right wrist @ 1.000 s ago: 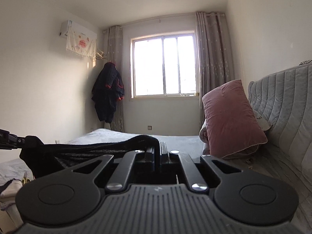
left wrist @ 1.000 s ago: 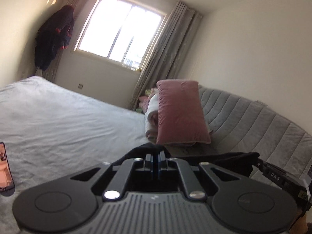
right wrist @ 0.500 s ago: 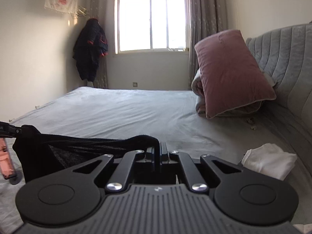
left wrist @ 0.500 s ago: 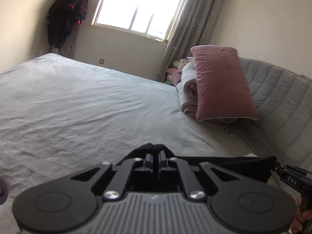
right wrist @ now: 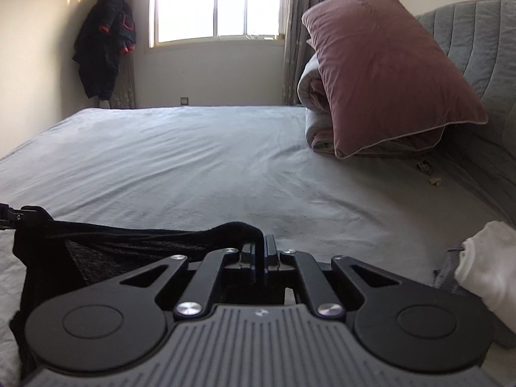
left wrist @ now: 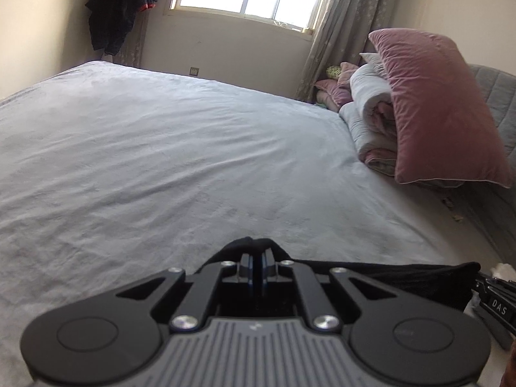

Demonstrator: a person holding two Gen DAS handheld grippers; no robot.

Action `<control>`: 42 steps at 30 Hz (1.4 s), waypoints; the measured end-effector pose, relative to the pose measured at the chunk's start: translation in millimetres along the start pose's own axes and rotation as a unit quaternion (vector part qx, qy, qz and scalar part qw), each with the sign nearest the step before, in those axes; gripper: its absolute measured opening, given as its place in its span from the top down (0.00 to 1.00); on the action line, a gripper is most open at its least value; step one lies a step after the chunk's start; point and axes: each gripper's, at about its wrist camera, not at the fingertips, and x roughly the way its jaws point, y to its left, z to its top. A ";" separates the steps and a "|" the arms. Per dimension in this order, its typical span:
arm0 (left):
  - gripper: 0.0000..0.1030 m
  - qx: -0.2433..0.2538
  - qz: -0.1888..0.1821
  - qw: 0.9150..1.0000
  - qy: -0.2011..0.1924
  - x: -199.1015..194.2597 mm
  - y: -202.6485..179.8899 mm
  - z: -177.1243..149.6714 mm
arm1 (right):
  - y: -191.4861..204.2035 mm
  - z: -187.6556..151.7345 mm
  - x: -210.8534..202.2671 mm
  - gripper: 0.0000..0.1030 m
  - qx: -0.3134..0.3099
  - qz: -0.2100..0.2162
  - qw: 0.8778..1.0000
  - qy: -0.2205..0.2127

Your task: Fold clothes

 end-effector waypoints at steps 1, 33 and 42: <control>0.95 0.000 0.004 1.000 0.003 10.1 0.1 -0.8 | -0.2 -1.0 10.3 0.96 0.002 -0.002 1.000 0.004; 0.44 -0.019 0.004 0.989 0.149 -38.7 47.2 -85.9 | 2.4 -73.4 -27.0 0.43 -0.037 0.048 0.991 0.123; 0.43 -0.045 -0.047 0.974 0.218 -84.0 41.5 -133.0 | -20.8 -103.7 -81.2 0.42 0.043 0.092 0.981 0.166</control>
